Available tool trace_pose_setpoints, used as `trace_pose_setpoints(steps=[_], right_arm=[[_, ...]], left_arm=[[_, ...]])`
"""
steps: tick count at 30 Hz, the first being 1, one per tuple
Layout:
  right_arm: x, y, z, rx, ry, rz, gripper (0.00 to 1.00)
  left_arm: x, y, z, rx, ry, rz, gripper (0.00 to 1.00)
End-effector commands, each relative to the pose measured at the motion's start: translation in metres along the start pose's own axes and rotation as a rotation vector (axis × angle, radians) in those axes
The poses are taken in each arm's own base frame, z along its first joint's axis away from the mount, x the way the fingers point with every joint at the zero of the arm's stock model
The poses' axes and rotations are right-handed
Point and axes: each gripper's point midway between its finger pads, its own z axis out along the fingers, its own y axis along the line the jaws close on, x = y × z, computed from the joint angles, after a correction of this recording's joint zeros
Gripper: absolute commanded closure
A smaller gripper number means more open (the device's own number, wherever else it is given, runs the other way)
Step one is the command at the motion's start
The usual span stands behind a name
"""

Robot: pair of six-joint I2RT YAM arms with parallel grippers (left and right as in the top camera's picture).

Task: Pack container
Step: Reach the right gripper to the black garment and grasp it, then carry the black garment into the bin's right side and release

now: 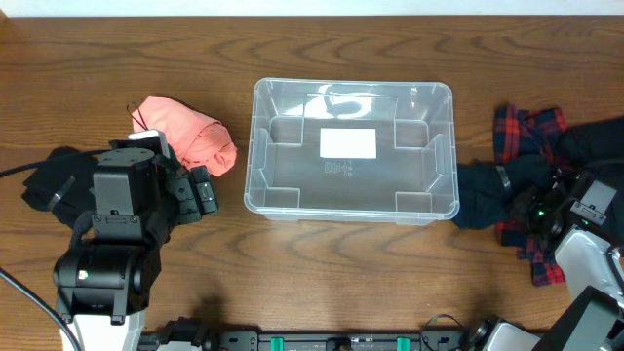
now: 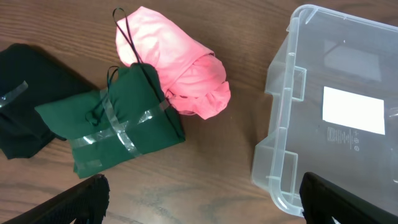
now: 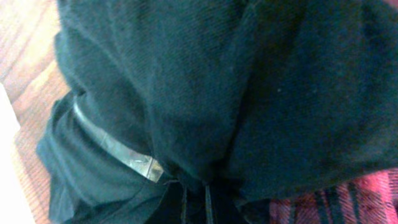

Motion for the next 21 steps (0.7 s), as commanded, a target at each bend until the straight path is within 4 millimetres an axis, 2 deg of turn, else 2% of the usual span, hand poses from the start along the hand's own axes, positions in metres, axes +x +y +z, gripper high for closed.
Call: trace_pose_setpoints(steps=[1, 4, 8, 11, 12, 14, 17, 21], right_arm=[[-0.013, 0.032, -0.016, -0.115, -0.036, -0.071, 0.99], [-0.034, 0.061, -0.048, -0.156, -0.119, -0.141, 0.99], [-0.062, 0.103, -0.101, -0.201, -0.269, -0.273, 0.99], [-0.071, 0.143, -0.145, -0.265, -0.359, -0.395, 0.99], [-0.072, 0.152, -0.153, -0.283, -0.374, -0.422, 0.99], [-0.070, 0.179, -0.174, -0.338, -0.407, -0.499, 0.99], [-0.056, 0.217, -0.192, -0.431, -0.422, -0.621, 0.99], [-0.015, 0.263, -0.192, -0.550, -0.369, -0.783, 0.99]], left_arm=[[-0.006, -0.001, -0.005, 0.000, -0.020, 0.015, 0.02], [-0.006, -0.001, -0.005, 0.000, -0.019, 0.016, 0.02], [-0.006, -0.001, -0.005, 0.000, -0.020, 0.016, 0.02], [-0.006, -0.001, -0.005, 0.000, -0.019, 0.015, 0.02], [-0.006, -0.001, -0.005, 0.000, -0.020, 0.015, 0.02], [-0.006, -0.001, -0.005, 0.000, -0.020, 0.015, 0.02], [-0.006, -0.001, -0.005, 0.000, -0.019, 0.015, 0.02], [-0.006, -0.001, -0.005, 0.000, -0.019, 0.015, 0.02]])
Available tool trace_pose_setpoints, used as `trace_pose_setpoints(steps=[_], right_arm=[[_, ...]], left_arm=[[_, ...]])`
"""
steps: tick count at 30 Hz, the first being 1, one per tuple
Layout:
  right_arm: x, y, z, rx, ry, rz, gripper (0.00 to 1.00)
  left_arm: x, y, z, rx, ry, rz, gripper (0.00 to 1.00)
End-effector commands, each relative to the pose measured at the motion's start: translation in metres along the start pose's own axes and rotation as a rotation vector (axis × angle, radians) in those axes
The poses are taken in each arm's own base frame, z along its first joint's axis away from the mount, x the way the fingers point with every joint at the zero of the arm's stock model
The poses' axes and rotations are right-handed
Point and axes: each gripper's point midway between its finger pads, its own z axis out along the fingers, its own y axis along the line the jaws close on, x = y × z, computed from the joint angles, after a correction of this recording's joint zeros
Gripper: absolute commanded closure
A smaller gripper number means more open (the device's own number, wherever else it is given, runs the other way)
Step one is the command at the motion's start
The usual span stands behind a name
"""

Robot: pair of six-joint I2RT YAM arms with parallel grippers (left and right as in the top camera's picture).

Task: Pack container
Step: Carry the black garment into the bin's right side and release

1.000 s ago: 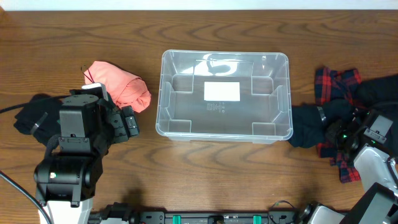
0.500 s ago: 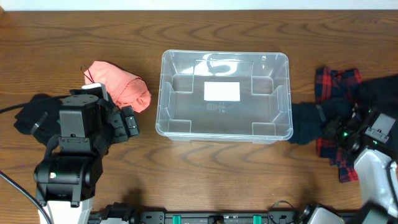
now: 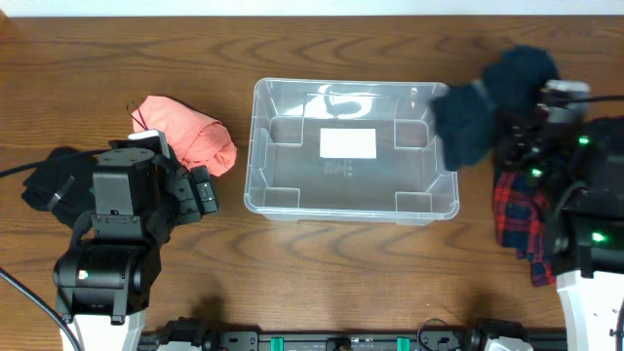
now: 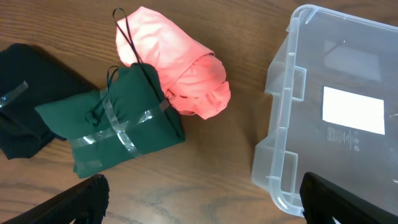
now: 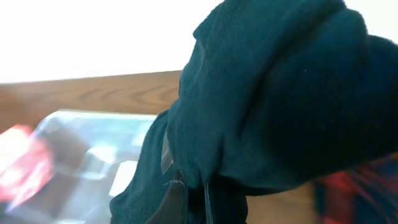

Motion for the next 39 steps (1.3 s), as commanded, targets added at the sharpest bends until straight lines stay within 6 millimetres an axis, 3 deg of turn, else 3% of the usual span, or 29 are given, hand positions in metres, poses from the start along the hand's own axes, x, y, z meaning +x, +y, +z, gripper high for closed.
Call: trace_pose_setpoints(steps=[1, 5, 7, 10, 13, 14, 15, 16, 19, 20, 22, 25, 28, 31, 35, 39], right_arm=[[0.011, 0.048, 0.014, -0.140, 0.049, -0.136, 0.99], [0.053, 0.094, 0.040, -0.284, 0.189, -0.241, 0.99], [0.075, 0.105, 0.055, -0.320, 0.260, -0.272, 0.99], [0.109, 0.101, 0.080, -0.314, 0.381, -0.243, 0.99], [0.131, 0.082, 0.098, -0.236, 0.463, -0.201, 0.99], [0.134, 0.076, 0.101, -0.211, 0.475, -0.201, 0.89], [0.135, 0.069, 0.103, -0.176, 0.478, -0.205, 0.30], [0.132, 0.064, 0.104, -0.144, 0.470, -0.213, 0.01], [0.106, 0.063, 0.095, -0.108, 0.423, -0.228, 0.01], [0.085, 0.066, 0.086, -0.095, 0.386, -0.236, 0.01], [0.061, 0.064, 0.073, -0.050, 0.339, -0.248, 0.01], [0.019, 0.031, 0.046, 0.188, 0.238, -0.219, 0.01], [0.012, -0.012, 0.025, 0.407, 0.228, -0.181, 0.01], [0.040, -0.060, 0.015, 0.591, 0.335, -0.139, 0.01], [0.099, -0.121, 0.014, 0.780, 0.492, 0.034, 0.01], [0.147, -0.158, 0.021, 0.867, 0.619, 0.122, 0.01]], left_arm=[[-0.006, -0.001, -0.005, 0.000, -0.020, 0.015, 0.02], [-0.006, -0.001, -0.005, 0.000, -0.020, 0.016, 0.02], [-0.006, -0.001, -0.005, 0.000, -0.019, 0.016, 0.02], [-0.006, -0.001, -0.005, 0.000, -0.019, 0.016, 0.02], [-0.006, -0.001, -0.005, 0.000, -0.019, 0.015, 0.02], [-0.006, -0.001, -0.005, 0.000, -0.019, 0.015, 0.02], [-0.006, -0.001, -0.005, 0.000, -0.019, 0.016, 0.02], [-0.006, -0.001, -0.005, 0.000, -0.019, 0.016, 0.02], [-0.006, -0.001, -0.005, 0.000, -0.019, 0.016, 0.02], [-0.005, -0.001, -0.005, 0.000, -0.017, 0.016, 0.02], [-0.005, -0.001, -0.005, -0.001, -0.015, 0.016, 0.02], [-0.004, -0.001, -0.004, -0.002, -0.011, 0.016, 0.02], [-0.003, 0.000, -0.004, -0.002, -0.009, 0.017, 0.02], [-0.003, 0.000, -0.004, -0.002, -0.009, 0.017, 0.02], [-0.003, 0.000, -0.002, -0.004, -0.002, 0.017, 0.02], [-0.002, -0.001, 0.002, -0.008, 0.014, 0.018, 0.02]])
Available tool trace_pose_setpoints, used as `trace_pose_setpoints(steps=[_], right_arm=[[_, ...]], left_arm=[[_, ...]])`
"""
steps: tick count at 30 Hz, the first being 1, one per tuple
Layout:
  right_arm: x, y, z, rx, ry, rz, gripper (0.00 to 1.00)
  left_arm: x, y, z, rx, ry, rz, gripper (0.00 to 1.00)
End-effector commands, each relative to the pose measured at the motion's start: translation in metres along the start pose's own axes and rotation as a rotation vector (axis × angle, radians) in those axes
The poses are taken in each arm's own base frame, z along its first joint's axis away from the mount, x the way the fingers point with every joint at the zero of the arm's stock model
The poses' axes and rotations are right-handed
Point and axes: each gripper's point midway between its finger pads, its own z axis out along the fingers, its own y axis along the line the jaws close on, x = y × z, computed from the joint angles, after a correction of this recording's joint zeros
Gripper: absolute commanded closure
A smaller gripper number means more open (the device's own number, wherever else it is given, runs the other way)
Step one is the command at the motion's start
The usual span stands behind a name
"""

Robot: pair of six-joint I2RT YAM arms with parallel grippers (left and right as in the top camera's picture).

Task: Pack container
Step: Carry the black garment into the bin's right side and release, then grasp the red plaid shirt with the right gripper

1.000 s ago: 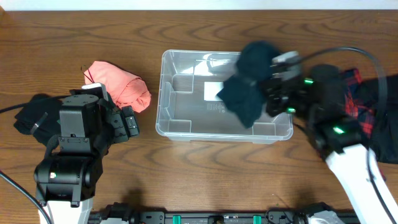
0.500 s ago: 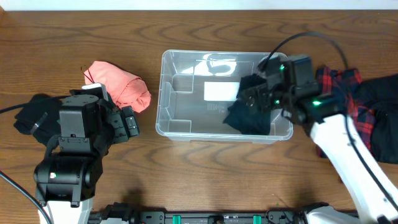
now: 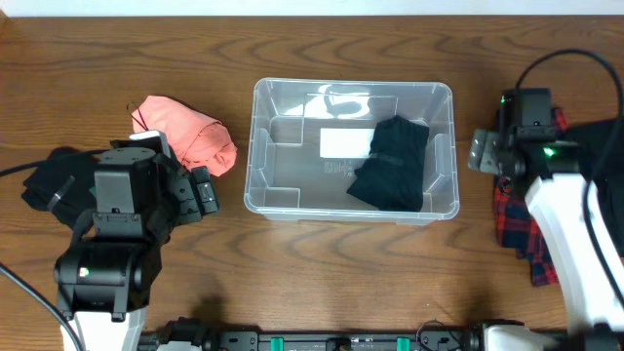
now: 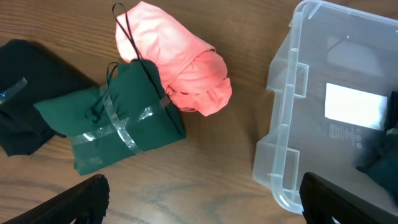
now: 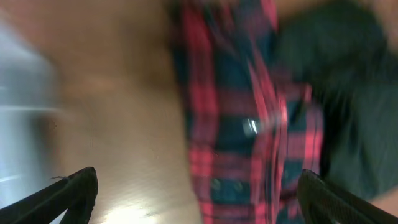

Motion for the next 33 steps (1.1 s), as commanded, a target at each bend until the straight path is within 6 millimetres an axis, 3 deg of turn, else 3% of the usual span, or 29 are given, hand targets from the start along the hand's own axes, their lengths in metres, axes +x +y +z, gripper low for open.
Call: trace_pose_setpoints(steps=[1, 9, 19, 21, 27, 28, 31, 33], right_arm=[[0.021, -0.020, 0.035, 0.103, 0.095, 0.088, 0.01], [0.045, -0.019, 0.097, 0.158, 0.235, 0.078, 0.01], [0.060, -0.034, 0.140, 0.196, 0.302, 0.128, 0.01], [0.061, -0.039, 0.143, 0.202, 0.305, 0.142, 0.10], [0.062, -0.044, 0.138, 0.205, 0.315, 0.144, 0.91], [0.059, -0.044, 0.134, 0.201, 0.307, 0.137, 0.99], [0.039, -0.041, 0.116, 0.181, 0.252, 0.110, 0.99], [0.015, -0.038, 0.092, 0.158, 0.172, 0.107, 0.99]], left_arm=[[-0.004, -0.001, 0.000, -0.005, 0.002, 0.017, 0.02], [-0.002, -0.001, 0.010, -0.013, 0.037, 0.021, 0.02], [-0.001, -0.001, 0.013, -0.016, 0.047, 0.022, 0.02], [-0.001, -0.002, 0.013, -0.016, 0.048, 0.022, 0.02], [-0.001, -0.001, 0.014, -0.017, 0.049, 0.022, 0.02], [-0.001, -0.001, 0.014, -0.017, 0.049, 0.022, 0.02], [-0.001, -0.001, 0.014, -0.017, 0.049, 0.022, 0.02], [-0.001, -0.001, 0.013, -0.017, 0.049, 0.022, 0.02]])
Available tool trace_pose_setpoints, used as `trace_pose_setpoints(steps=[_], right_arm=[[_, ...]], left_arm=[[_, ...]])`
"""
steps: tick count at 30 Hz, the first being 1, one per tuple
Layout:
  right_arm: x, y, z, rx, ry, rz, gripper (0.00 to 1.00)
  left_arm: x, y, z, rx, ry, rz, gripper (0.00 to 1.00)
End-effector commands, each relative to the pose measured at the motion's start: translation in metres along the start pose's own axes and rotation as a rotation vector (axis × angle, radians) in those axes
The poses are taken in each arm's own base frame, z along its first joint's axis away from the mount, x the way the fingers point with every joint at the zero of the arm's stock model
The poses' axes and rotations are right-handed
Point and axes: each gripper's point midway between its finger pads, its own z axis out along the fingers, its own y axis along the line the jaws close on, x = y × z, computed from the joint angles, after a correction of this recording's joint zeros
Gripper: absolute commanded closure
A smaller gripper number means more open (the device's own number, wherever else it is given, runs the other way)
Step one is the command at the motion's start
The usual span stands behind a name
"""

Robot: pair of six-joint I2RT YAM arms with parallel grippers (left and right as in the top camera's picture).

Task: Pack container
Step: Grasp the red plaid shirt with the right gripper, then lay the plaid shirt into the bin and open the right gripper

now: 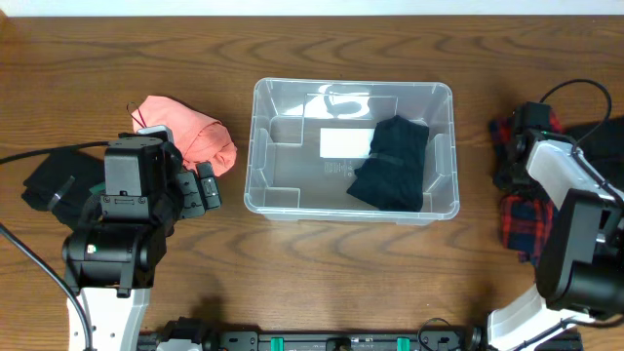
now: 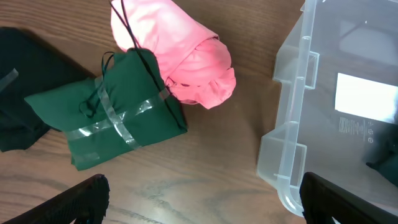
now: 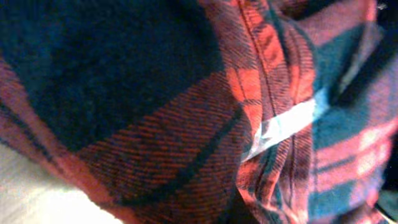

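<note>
The clear plastic container [image 1: 258, 146] stands mid-table with a dark taped bundle [image 1: 390, 164] lying in its right half. Left of it lie a pink bundle [image 1: 190, 132], a green taped bundle [image 2: 106, 118] and a black bundle [image 1: 49, 180]. My left gripper [image 2: 205, 208] hovers open over bare wood between the green bundle and the container [image 2: 292, 155]. My right gripper [image 1: 509, 161] is down on the red plaid bundle [image 1: 522, 219]. Plaid cloth [image 3: 186, 124] fills the right wrist view and hides the fingers.
More dark cloth [image 1: 595, 136] lies at the far right edge behind the plaid bundle. A cable [image 1: 570, 93] loops over the table near the right arm. The pink bundle's cord [image 2: 127, 31] trails onto the green bundle.
My right gripper was open above the table by the plaid bundle; now it is pressed into the plaid cloth. The left arm shifted slightly. The dark bundle stays in the container.
My right gripper was first shut on the dark bundle lying right of the container. Then it held that bundle up over the container's right end. Later the bundle lay inside and the gripper was open back over the plaid; now it is down on the plaid.
</note>
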Motion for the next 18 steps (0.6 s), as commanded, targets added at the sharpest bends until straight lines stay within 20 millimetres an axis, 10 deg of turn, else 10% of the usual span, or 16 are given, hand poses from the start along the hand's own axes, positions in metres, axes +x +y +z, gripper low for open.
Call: trace_pose_setpoints(steps=[1, 10, 18], right_arm=[[-0.035, 0.000, -0.058, -0.055, -0.166, -0.008, 0.99], [-0.075, 0.024, -0.268, -0.335, -0.728, -0.268, 0.99], [-0.014, 0.120, -0.342, -0.577, -0.924, -0.767, 0.99]], left_arm=[[-0.005, -0.001, -0.003, -0.002, -0.013, 0.016, 0.02], [-0.005, 0.007, -0.003, -0.041, -0.014, 0.002, 0.02], [-0.007, 0.079, -0.008, -0.279, -0.047, -0.333, 0.02]])
